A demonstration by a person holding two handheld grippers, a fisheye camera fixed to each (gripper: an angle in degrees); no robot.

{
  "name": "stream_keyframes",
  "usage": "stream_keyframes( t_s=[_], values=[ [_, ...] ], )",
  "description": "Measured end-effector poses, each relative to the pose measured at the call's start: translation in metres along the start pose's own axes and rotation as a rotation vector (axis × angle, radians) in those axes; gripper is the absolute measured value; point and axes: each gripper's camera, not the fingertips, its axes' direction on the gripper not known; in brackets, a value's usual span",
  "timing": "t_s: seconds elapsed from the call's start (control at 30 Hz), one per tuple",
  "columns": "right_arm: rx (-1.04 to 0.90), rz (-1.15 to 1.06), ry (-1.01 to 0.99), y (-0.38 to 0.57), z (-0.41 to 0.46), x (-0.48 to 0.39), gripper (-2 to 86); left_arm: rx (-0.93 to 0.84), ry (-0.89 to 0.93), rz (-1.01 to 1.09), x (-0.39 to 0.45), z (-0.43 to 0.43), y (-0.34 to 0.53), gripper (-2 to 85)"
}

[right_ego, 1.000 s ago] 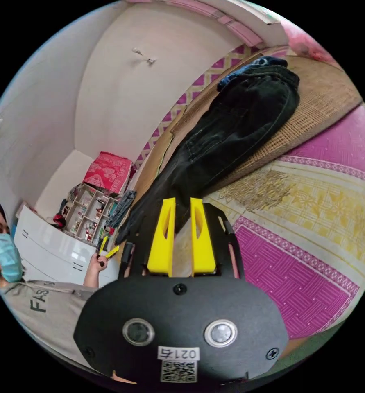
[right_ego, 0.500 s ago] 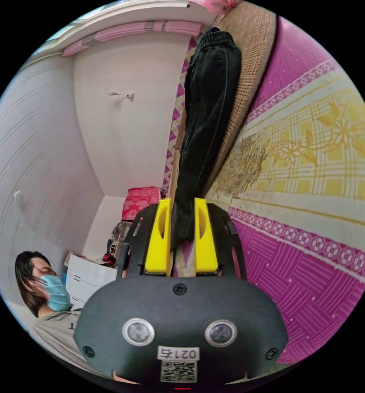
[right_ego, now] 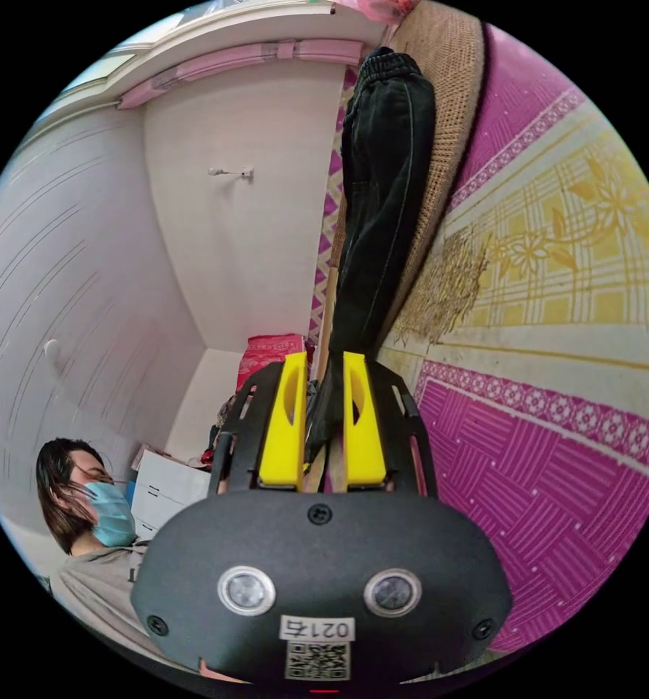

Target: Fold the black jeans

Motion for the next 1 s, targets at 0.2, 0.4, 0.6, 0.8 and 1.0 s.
stream_keyframes(
  t_s=[0.2,0.4,0.6,0.8,1.0],
  values=[
    [0.027,0.014,-0.015,0.005,-0.024,0.001,6.9,0.036,0.052,0.008,0.026,0.000,0.011,1.3],
    [0.047,0.024,-0.041,0.008,-0.044,-0.001,6.1,0.053,0.041,0.341,0.176,-0.007,0.055,-0.3],
    [0.053,0.010,-0.046,0.009,-0.058,-0.010,5.6,-0.061,-0.101,1.083,0.403,0.059,0.232,0.0],
    [0.044,-0.015,-0.036,0.012,-0.065,-0.025,5.0,-0.225,-0.418,1.454,0.448,0.239,0.424,1.7],
    [0.053,0.008,-0.102,0.017,-0.080,-0.039,4.0,-0.200,-0.629,1.595,0.426,0.311,0.495,3.1]
  ],
)
